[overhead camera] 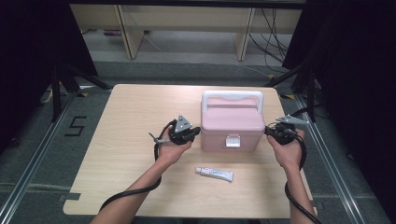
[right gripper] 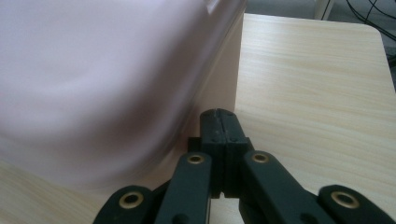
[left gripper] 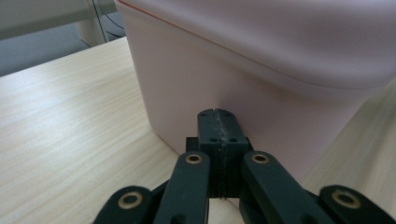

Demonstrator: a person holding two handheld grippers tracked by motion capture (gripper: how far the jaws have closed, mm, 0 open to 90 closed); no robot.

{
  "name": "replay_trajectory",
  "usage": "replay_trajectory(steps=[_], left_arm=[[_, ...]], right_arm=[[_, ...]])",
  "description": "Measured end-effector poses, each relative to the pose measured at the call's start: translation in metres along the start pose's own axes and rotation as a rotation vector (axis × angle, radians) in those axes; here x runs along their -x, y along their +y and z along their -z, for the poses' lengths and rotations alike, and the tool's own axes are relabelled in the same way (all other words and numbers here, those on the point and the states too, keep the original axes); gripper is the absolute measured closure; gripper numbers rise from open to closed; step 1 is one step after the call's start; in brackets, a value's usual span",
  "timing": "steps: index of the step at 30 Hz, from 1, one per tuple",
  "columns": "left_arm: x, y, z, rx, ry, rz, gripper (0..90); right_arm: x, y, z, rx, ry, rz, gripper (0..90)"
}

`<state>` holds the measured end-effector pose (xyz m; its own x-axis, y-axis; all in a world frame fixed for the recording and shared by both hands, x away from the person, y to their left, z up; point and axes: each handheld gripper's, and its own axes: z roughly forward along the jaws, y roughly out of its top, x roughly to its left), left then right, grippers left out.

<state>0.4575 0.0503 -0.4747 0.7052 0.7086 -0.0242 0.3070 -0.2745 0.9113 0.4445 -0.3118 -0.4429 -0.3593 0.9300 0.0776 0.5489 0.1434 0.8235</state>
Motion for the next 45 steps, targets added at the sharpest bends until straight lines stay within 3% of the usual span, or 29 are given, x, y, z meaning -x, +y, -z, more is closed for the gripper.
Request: replay_trajectory(steps=[1,2,7,8,9,10,13,14,15,16,18,20,21,22,23,24,29,30,31,33,39,42,44,45], left_arm=[[0.000,0.000,0.000,0.000,-0.001,-0.003,90.0],[0.000,0.000,0.000,-0.003,-0.002,-0.011,90.0],[0.000,0.001,0.001,-0.007,-0.030,-0.030,90.0],[0.001,0.001,0.001,-0.011,-0.032,-0.035,90.0],[0.003,0.001,0.001,-0.010,-0.032,-0.033,90.0],[0.005,0.001,0.002,-0.015,-0.038,-0.043,90.0],[0.013,0.000,0.004,-0.021,-0.062,-0.062,90.0],[0.015,0.000,0.005,-0.016,-0.071,-0.069,90.0],[0.020,-0.001,0.006,-0.016,-0.079,-0.077,90.0],[0.023,-0.002,0.008,-0.018,-0.075,-0.078,90.0],[0.026,-0.003,0.010,-0.013,-0.081,-0.080,90.0],[0.029,-0.004,0.011,-0.009,-0.094,-0.080,90.0],[0.031,-0.005,0.012,-0.008,-0.093,-0.080,90.0],[0.032,-0.006,0.012,-0.005,-0.098,-0.079,90.0],[0.034,-0.006,0.012,-0.006,-0.096,-0.079,90.0],[0.035,-0.006,0.013,-0.006,-0.106,-0.075,90.0],[0.038,-0.006,0.014,-0.010,-0.111,-0.096,90.0],[0.038,-0.006,0.014,-0.012,-0.110,-0.101,90.0],[0.038,-0.006,0.014,-0.012,-0.110,-0.101,90.0],[0.039,-0.006,0.014,-0.008,-0.109,-0.092,90.0],[0.040,-0.007,0.014,-0.004,-0.103,-0.094,90.0],[0.038,-0.007,0.014,0.011,-0.106,-0.096,89.7],[0.036,-0.006,0.016,0.004,-0.079,-0.112,78.0],[0.034,-0.006,0.017,0.014,-0.077,-0.084,72.0]], right_arm=[[-0.003,0.000,0.000,-0.007,0.007,-0.034,90.0],[-0.003,-0.001,0.001,-0.002,0.005,-0.036,90.0],[-0.001,-0.004,0.004,0.014,0.008,0.001,90.0],[-0.004,-0.005,0.004,0.010,0.005,-0.024,90.0],[-0.001,-0.006,0.006,0.006,0.028,-0.006,90.0],[-0.005,-0.008,0.009,0.003,0.021,-0.057,90.0],[0.000,-0.013,0.016,0.008,0.011,-0.007,90.0],[0.000,-0.016,0.020,0.017,0.018,-0.016,90.0],[-0.004,-0.018,0.023,0.019,0.013,-0.066,90.0],[0.001,-0.021,0.026,0.030,0.011,-0.025,90.0],[-0.001,-0.026,0.033,0.026,0.003,-0.042,90.0],[-0.002,-0.030,0.039,0.028,0.027,-0.020,90.0],[-0.005,-0.031,0.042,0.018,-0.002,-0.046,90.0],[-0.002,-0.032,0.045,0.020,0.000,-0.012,90.0],[-0.004,-0.033,0.045,0.016,-0.006,-0.042,90.0],[-0.002,-0.033,0.047,0.018,-0.010,-0.015,90.0],[-0.001,-0.033,0.047,0.016,-0.024,-0.014,90.0],[-0.004,-0.033,0.047,0.017,-0.017,-0.054,90.0],[-0.004,-0.033,0.047,0.017,-0.017,-0.054,90.0],[-0.001,-0.034,0.048,0.020,-0.037,-0.004,90.0],[-0.002,-0.033,0.048,0.011,-0.034,-0.021,90.0],[-0.001,-0.032,0.048,0.014,-0.042,0.004,90.0],[0.000,-0.032,0.049,0.020,-0.065,0.003,90.0],[0.000,-0.032,0.050,0.027,-0.069,0.006,87.5]])
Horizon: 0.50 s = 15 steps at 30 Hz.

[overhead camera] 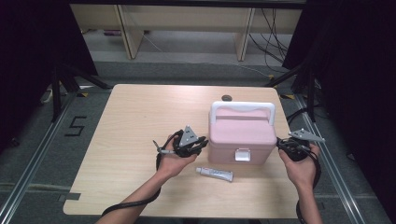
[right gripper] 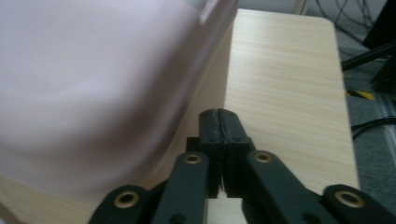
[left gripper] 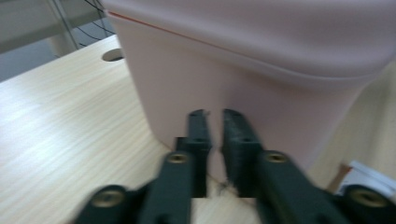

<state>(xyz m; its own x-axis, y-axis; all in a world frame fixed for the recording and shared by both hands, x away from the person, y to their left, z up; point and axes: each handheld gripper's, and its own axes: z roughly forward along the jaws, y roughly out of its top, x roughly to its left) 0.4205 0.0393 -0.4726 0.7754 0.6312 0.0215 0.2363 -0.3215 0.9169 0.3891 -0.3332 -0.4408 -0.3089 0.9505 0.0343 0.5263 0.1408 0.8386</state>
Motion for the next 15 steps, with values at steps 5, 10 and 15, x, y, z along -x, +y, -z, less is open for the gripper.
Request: replay_trajectory(steps=[5,10,15], left_arm=[[-0.007,0.004,0.015,0.017,0.039,0.001,54.3],[-0.013,0.007,0.029,0.030,0.056,0.025,46.5],[-0.016,0.009,0.039,0.030,0.060,0.028,42.5]], right_arm=[[0.005,0.001,0.006,-0.013,-0.013,0.003,79.2],[0.004,-0.003,0.022,-0.030,-0.021,0.003,72.7],[0.005,-0.007,0.037,-0.045,-0.023,0.030,69.0]])
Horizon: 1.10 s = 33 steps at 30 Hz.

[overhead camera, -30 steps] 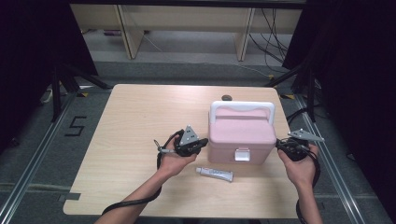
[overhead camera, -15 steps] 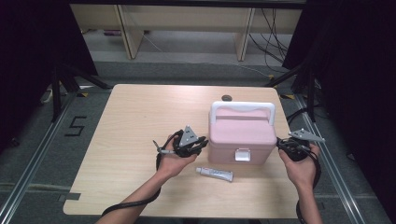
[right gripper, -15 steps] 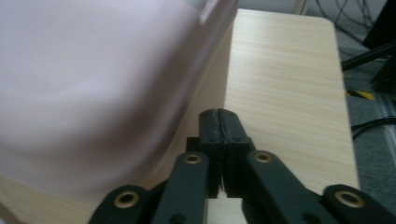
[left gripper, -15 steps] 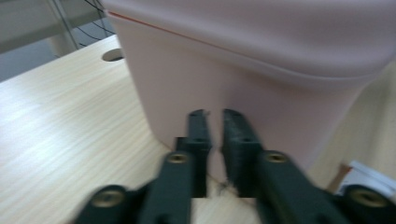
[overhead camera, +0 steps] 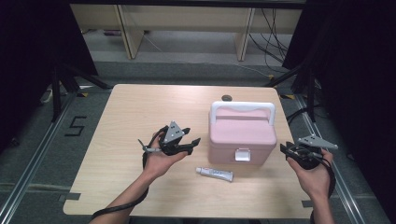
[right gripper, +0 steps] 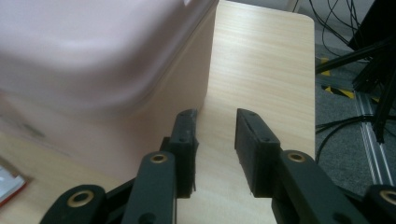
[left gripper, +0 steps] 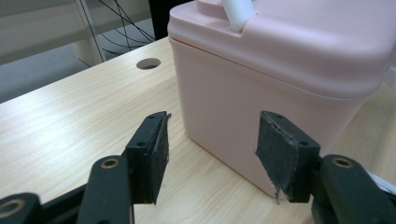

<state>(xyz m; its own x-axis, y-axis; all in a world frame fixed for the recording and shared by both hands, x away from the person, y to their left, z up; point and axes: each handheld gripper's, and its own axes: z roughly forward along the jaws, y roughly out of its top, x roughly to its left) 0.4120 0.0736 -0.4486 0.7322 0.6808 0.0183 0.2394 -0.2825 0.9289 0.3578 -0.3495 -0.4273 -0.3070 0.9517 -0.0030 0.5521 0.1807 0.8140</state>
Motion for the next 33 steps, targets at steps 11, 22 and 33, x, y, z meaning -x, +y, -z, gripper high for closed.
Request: replay_trajectory(steps=[11,22,33], left_arm=[[-0.004,-0.001,0.010,-0.003,0.009,0.005,38.1],[-0.001,-0.002,0.008,-0.009,-0.001,-0.009,37.5],[-0.005,-0.003,0.009,-0.012,0.007,0.001,37.1]], right_arm=[[-0.022,-0.022,0.020,-0.134,0.121,0.160,63.9],[-0.084,-0.018,0.007,-0.211,0.330,0.384,61.4],[-0.142,-0.015,-0.030,-0.256,0.413,0.578,60.7]])
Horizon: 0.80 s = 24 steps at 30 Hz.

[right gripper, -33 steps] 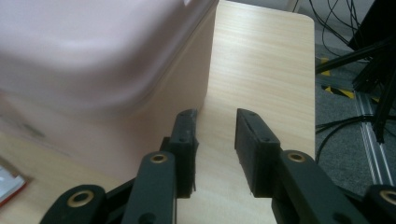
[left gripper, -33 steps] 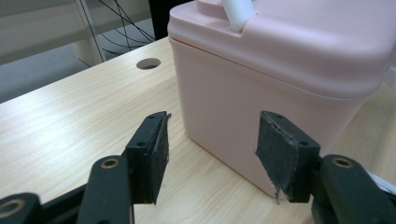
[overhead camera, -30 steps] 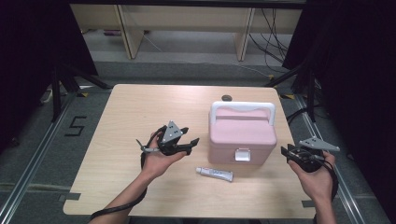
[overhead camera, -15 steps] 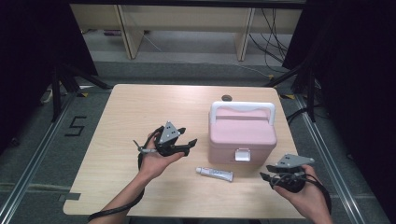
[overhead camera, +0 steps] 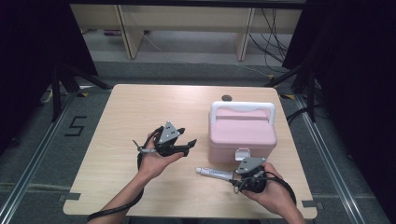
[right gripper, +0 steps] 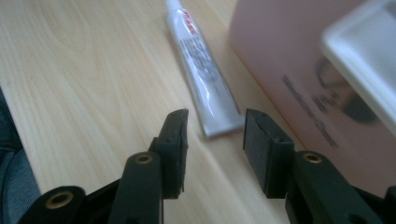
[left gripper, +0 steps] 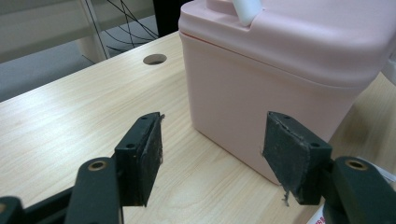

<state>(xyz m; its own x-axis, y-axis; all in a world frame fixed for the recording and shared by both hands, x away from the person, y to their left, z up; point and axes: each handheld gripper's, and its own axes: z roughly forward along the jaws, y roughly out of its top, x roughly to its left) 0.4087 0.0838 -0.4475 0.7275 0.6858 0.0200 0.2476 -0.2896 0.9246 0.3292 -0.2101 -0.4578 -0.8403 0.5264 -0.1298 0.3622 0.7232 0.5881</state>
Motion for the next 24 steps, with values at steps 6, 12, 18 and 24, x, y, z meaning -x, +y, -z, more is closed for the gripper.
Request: replay_trajectory(steps=[6,12,18,24], left_arm=[[-0.002,-0.001,0.001,0.000,0.011,0.001,37.1],[-0.003,-0.001,0.002,-0.004,0.014,-0.001,36.9],[-0.003,-0.003,0.003,0.003,0.011,0.000,36.8],[-0.001,-0.004,0.003,-0.006,0.011,-0.001,36.7]], right_arm=[[-0.007,0.022,-0.024,-0.041,0.021,0.067,60.0],[-0.006,0.032,-0.042,-0.088,0.014,0.101,60.2],[-0.011,0.035,-0.051,-0.111,0.004,0.092,60.1],[-0.015,0.037,-0.054,-0.095,-0.048,0.070,59.3]])
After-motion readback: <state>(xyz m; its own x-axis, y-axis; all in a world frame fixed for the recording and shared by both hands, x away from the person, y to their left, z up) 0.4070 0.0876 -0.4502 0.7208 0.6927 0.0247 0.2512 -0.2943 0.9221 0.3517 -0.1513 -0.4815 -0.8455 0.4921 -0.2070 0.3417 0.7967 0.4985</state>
